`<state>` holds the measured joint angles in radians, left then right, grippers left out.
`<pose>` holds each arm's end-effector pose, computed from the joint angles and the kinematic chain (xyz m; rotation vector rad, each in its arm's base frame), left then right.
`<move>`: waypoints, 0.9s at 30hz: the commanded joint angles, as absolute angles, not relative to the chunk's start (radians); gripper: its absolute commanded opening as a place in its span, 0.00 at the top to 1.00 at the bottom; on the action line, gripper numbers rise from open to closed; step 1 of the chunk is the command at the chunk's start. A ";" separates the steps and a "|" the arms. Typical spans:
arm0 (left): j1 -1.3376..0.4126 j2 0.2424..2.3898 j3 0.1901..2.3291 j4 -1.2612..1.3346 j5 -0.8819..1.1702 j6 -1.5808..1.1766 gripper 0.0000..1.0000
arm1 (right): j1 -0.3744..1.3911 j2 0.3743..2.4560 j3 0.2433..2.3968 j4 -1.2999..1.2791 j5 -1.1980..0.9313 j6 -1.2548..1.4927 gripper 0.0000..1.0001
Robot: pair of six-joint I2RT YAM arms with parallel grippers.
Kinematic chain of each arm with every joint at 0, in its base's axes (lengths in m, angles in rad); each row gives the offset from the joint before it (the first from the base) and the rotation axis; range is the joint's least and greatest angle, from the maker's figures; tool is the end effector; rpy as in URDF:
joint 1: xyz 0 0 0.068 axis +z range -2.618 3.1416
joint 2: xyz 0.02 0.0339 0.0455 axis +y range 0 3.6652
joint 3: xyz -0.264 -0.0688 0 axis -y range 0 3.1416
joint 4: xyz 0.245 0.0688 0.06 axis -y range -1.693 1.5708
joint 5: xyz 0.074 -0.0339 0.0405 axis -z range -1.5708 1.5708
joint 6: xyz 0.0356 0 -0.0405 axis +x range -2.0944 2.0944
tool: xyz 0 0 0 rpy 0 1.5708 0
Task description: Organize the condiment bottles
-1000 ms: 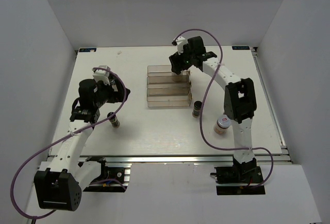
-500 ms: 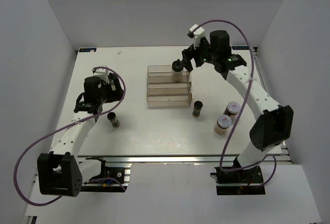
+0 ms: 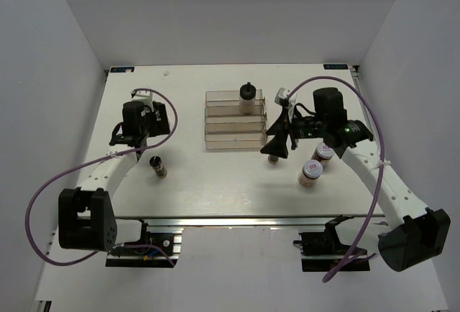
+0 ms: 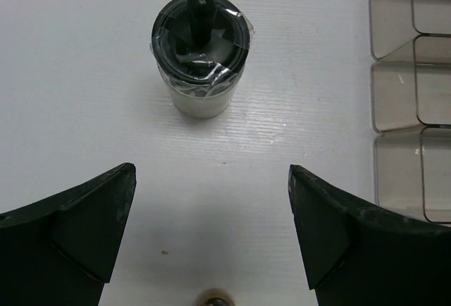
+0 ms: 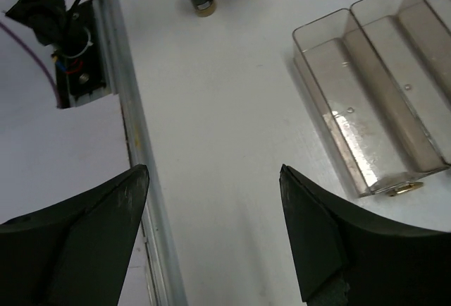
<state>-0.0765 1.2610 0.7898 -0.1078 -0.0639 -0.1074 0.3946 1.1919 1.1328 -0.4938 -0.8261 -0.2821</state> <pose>0.2761 -0.0189 0.2472 -0.0703 2.1476 -0.0383 0.2244 0.1218 0.3527 -1.1249 1.7237 0.9376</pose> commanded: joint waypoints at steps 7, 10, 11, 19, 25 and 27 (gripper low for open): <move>-0.075 1.434 0.916 -0.006 -0.115 -0.060 0.02 | 0.394 1.011 0.960 -0.454 -0.911 -0.272 0.18; -0.075 1.495 0.960 -0.008 -0.126 -0.061 0.02 | 0.394 1.005 0.957 -0.465 -0.925 -0.276 0.18; -0.077 1.509 0.969 -0.006 -0.126 -0.060 0.02 | 0.394 1.002 0.957 -0.466 -0.922 -0.278 0.18; -0.077 1.655 1.060 -0.008 -0.173 -0.064 0.02 | 0.394 0.976 0.948 -0.457 -0.900 -0.301 0.18; -0.075 1.709 1.106 -0.008 -0.218 -0.072 0.03 | 0.396 0.969 0.946 -0.457 -0.904 -0.301 0.18; -0.077 1.717 1.120 -0.006 -0.224 -0.074 0.04 | 0.394 0.969 0.945 -0.456 -0.902 -0.299 0.18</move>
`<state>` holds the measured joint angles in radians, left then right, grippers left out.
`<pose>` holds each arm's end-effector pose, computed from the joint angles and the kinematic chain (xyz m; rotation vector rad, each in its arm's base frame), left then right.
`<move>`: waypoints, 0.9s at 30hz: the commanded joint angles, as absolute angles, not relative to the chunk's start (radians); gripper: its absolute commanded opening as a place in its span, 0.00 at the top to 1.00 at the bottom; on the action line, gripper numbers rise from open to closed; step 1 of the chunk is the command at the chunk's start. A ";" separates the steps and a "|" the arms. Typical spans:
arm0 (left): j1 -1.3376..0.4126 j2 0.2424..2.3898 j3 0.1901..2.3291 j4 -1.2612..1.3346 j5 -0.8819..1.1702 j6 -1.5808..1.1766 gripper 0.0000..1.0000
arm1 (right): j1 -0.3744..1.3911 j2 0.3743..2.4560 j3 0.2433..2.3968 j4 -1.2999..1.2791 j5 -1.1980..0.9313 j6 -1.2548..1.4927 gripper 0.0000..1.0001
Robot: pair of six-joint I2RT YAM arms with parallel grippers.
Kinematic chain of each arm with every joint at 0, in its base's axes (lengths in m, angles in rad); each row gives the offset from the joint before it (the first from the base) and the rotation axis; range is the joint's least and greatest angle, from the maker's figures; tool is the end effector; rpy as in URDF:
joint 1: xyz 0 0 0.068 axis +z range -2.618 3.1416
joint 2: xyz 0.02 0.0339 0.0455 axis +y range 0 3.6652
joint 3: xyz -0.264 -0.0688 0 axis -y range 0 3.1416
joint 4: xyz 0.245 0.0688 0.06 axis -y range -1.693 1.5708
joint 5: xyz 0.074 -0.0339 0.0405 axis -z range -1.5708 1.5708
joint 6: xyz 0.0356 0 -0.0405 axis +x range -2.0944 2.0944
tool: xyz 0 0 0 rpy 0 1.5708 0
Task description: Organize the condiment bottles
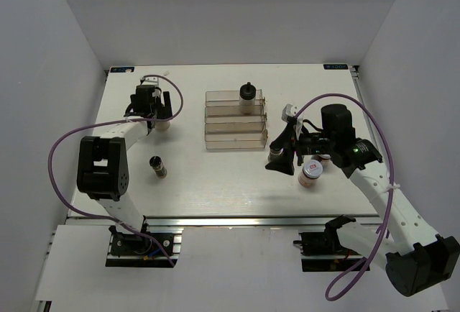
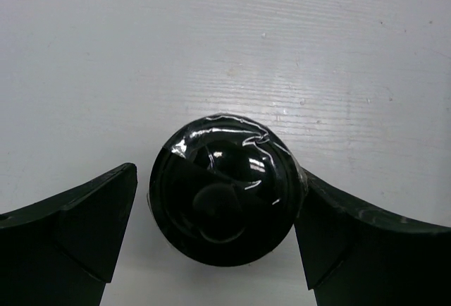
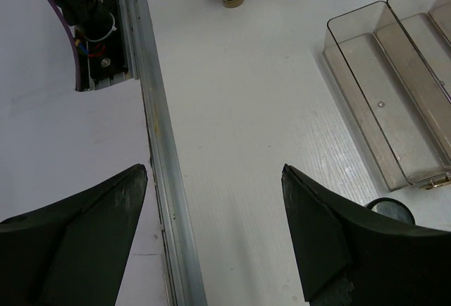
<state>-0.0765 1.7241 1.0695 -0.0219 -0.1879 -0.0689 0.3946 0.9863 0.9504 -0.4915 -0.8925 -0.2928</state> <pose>0.3756 -0.0221 0.2046 -0.0925 2.2346 0.1321 0.1782 0.1042 0.3364 -1.1628 1.6564 0.9895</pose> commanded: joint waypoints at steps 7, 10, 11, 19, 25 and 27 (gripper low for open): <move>-0.077 1.723 1.126 0.035 -0.227 -0.071 0.06 | 0.396 0.982 0.943 -0.454 -0.897 -0.301 0.18; -0.077 1.724 1.126 0.037 -0.219 -0.072 0.09 | 0.393 0.989 0.942 -0.454 -0.894 -0.304 0.18; -0.077 1.726 1.126 0.038 -0.216 -0.074 0.12 | 0.394 0.989 0.940 -0.454 -0.893 -0.305 0.18; -0.075 1.718 1.135 0.023 -0.192 -0.101 0.44 | 0.393 0.996 0.937 -0.453 -0.885 -0.308 0.18; -0.077 1.671 1.140 0.006 -0.157 -0.107 0.85 | 0.394 0.997 0.936 -0.451 -0.877 -0.308 0.18; -0.077 1.640 1.155 -0.023 -0.138 -0.107 0.92 | 0.394 0.994 0.936 -0.453 -0.879 -0.308 0.18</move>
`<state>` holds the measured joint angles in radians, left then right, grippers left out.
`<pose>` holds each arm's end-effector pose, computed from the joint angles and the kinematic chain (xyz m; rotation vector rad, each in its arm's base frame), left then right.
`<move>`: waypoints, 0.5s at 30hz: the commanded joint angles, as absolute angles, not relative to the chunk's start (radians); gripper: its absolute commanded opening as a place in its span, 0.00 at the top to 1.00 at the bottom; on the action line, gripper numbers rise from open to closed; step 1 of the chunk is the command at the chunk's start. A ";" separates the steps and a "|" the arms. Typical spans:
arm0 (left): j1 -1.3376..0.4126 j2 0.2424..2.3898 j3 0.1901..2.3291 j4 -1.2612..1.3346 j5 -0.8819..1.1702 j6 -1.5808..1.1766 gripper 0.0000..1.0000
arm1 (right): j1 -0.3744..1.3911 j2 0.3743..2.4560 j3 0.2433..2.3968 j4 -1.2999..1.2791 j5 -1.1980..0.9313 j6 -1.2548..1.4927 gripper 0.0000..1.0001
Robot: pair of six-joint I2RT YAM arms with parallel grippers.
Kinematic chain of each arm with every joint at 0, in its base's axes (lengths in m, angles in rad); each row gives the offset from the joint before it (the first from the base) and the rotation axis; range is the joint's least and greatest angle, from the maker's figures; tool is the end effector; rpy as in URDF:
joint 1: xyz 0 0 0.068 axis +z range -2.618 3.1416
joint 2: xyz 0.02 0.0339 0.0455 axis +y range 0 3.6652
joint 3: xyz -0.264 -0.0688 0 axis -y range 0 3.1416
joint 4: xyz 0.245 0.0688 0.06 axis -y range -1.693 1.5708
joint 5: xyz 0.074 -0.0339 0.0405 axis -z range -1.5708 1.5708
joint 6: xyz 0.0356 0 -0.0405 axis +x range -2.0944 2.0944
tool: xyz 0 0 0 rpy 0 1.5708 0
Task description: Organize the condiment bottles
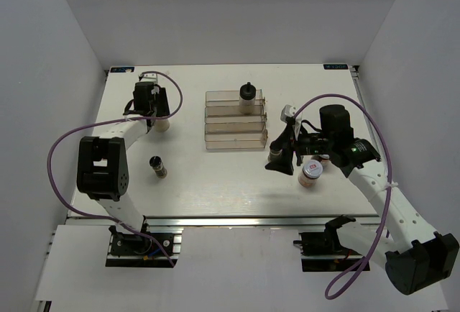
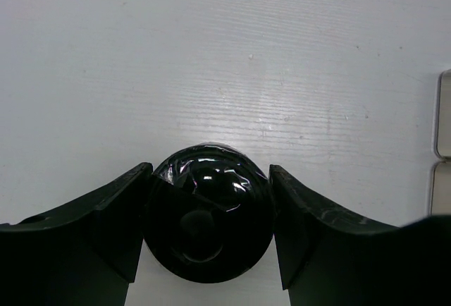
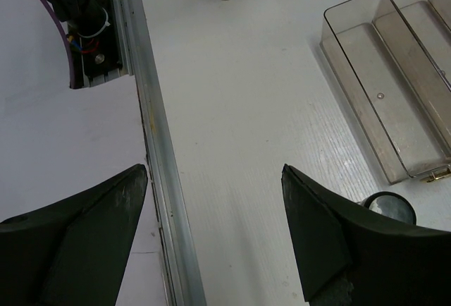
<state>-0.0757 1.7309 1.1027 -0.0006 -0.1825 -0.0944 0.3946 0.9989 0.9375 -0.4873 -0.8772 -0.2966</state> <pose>0.3831 -0.0226 0.2146 -0.1224 2.1861 0.1048 0.1814 0.1052 0.3299 -1.1582 1.6827 0.9798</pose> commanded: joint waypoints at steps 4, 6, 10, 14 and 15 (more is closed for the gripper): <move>-0.077 1.585 1.184 -0.066 -0.083 -0.120 1.00 | 0.393 0.992 0.937 -0.449 -0.877 -0.308 0.18; -0.081 1.560 1.215 -0.087 -0.048 -0.133 1.00 | 0.393 0.992 0.936 -0.448 -0.873 -0.308 0.19; -0.136 1.540 1.279 -0.159 -0.029 -0.135 1.00 | 0.393 0.994 0.936 -0.448 -0.871 -0.308 0.24; -0.202 1.546 1.344 -0.181 -0.028 -0.147 1.00 | 0.393 0.994 0.937 -0.449 -0.877 -0.308 0.38; -0.216 1.558 1.359 -0.183 -0.026 -0.152 1.00 | 0.393 0.994 0.937 -0.451 -0.877 -0.308 0.42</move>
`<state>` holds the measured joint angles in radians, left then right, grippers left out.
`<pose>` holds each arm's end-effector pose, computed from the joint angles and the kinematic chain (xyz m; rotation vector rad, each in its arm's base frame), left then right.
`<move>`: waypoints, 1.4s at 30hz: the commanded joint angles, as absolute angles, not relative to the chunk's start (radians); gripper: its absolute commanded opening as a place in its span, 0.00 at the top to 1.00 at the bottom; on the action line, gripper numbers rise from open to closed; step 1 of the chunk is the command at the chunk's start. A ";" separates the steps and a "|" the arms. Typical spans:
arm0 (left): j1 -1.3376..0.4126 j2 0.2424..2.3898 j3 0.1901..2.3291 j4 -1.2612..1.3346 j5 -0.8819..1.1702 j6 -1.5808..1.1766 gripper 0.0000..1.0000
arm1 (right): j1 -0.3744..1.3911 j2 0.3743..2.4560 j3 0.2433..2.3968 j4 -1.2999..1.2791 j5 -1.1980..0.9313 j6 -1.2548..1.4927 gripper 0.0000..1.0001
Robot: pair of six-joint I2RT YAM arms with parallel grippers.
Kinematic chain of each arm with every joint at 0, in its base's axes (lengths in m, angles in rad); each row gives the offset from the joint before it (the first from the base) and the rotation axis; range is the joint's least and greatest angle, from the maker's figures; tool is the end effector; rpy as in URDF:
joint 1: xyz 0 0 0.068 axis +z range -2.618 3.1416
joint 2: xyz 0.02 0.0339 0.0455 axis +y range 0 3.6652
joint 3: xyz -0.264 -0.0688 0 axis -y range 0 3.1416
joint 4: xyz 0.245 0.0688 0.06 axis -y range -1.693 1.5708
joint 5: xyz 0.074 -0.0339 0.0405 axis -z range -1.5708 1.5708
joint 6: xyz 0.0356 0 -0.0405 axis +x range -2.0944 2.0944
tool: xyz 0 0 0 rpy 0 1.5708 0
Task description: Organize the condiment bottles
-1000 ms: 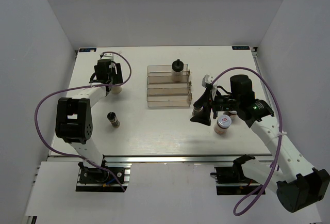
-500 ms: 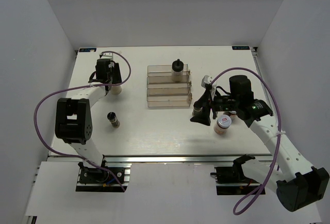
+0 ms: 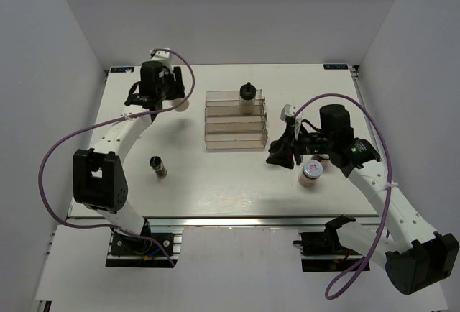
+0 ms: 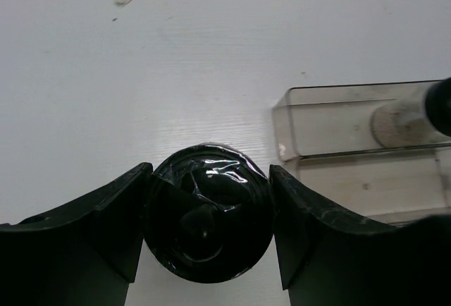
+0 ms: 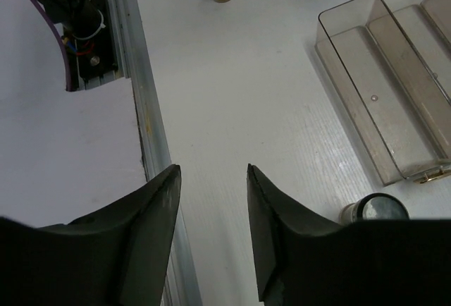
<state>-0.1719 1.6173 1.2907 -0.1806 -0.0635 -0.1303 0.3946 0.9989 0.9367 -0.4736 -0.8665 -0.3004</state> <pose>0.3741 -0.0627 0.3022 0.0044 2.0790 -0.1188 0.1823 0.1053 0.3306 -1.1567 1.6729 0.9615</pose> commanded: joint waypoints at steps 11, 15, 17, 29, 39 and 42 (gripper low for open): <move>-0.371 1.798 1.662 -0.183 -0.048 -0.196 1.00 | 0.393 0.989 0.937 -0.456 -0.879 -0.308 1.00; -0.399 1.896 1.764 -0.199 -0.054 -0.199 1.00 | 0.393 0.991 0.936 -0.454 -0.881 -0.310 1.00; -0.413 1.937 1.788 -0.202 -0.066 -0.198 1.00 | 0.393 0.991 0.936 -0.456 -0.885 -0.310 1.00; -0.420 2.059 1.865 -0.196 -0.075 -0.179 1.00 | 0.391 0.991 0.936 -0.460 -0.890 -0.322 1.00; -0.420 2.092 1.838 -0.199 -0.095 -0.144 1.00 | 0.390 0.994 0.934 -0.460 -0.893 -0.324 1.00; -0.422 2.095 1.825 -0.198 -0.095 -0.126 1.00 | 0.388 0.996 0.933 -0.459 -0.893 -0.322 0.99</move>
